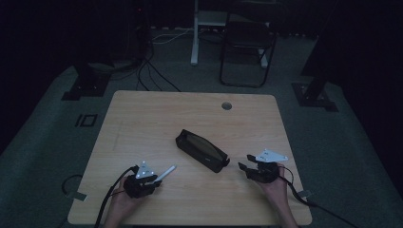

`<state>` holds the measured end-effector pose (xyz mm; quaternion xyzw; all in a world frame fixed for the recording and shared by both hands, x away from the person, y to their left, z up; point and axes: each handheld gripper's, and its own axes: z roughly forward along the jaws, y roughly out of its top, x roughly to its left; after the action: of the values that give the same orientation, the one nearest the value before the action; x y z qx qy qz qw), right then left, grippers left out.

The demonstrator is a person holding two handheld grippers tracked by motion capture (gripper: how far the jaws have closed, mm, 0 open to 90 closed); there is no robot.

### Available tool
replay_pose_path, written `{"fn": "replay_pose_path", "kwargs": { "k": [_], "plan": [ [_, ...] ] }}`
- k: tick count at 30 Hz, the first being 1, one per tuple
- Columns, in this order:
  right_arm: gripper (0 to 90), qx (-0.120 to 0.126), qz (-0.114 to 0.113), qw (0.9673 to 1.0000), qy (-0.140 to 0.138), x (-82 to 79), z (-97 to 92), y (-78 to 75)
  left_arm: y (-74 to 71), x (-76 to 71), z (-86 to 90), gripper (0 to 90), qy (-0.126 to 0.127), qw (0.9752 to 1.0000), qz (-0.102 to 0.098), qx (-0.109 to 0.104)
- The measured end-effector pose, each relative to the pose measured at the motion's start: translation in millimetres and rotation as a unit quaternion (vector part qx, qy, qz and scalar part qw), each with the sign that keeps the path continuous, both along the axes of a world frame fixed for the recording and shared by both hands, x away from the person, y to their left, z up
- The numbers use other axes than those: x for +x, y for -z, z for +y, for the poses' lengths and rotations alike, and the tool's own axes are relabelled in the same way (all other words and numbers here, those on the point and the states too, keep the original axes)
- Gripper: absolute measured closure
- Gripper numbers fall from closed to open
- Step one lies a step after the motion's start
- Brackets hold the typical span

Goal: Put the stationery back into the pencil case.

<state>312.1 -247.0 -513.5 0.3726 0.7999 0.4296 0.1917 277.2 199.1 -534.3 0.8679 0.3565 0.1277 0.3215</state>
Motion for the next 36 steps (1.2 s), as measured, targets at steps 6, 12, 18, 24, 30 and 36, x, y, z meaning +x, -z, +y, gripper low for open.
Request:
{"fn": "replay_pose_path", "kwargs": {
  "k": [6,12,18,24,30,36],
  "plan": [
    [46.2,0.000,-0.002,1.0000,0.000,-0.8,-0.4,-0.7,-0.5,1.6,-8.0,77.7,0.017,0.9998,0.005,0.000],
    [46.2,-0.001,-0.004,1.0000,0.000,-1.5,0.8,-2.4,-0.8,6.5,-28.9,77.9,0.055,0.9985,0.003,0.006],
    [48.4,0.002,-0.008,1.0000,-0.001,-2.6,-0.5,-4.3,-0.8,12.7,-56.2,77.9,0.099,0.9951,0.002,0.009],
    [49.5,0.004,-0.013,0.9999,-0.001,-4.0,-2.0,-6.3,-0.1,17.8,-93.6,77.8,0.155,0.9879,-0.001,0.008],
    [49.6,0.005,-0.016,0.9999,0.000,-5.1,-3.2,-7.7,0.1,20.3,-139.3,76.0,0.216,0.9762,-0.009,0.016],
    [48.6,0.003,-0.019,0.9998,-0.006,-5.7,-3.2,-7.6,-2.3,14.6,-141.8,51.7,0.205,0.9781,-0.023,0.028]
  ]
}}
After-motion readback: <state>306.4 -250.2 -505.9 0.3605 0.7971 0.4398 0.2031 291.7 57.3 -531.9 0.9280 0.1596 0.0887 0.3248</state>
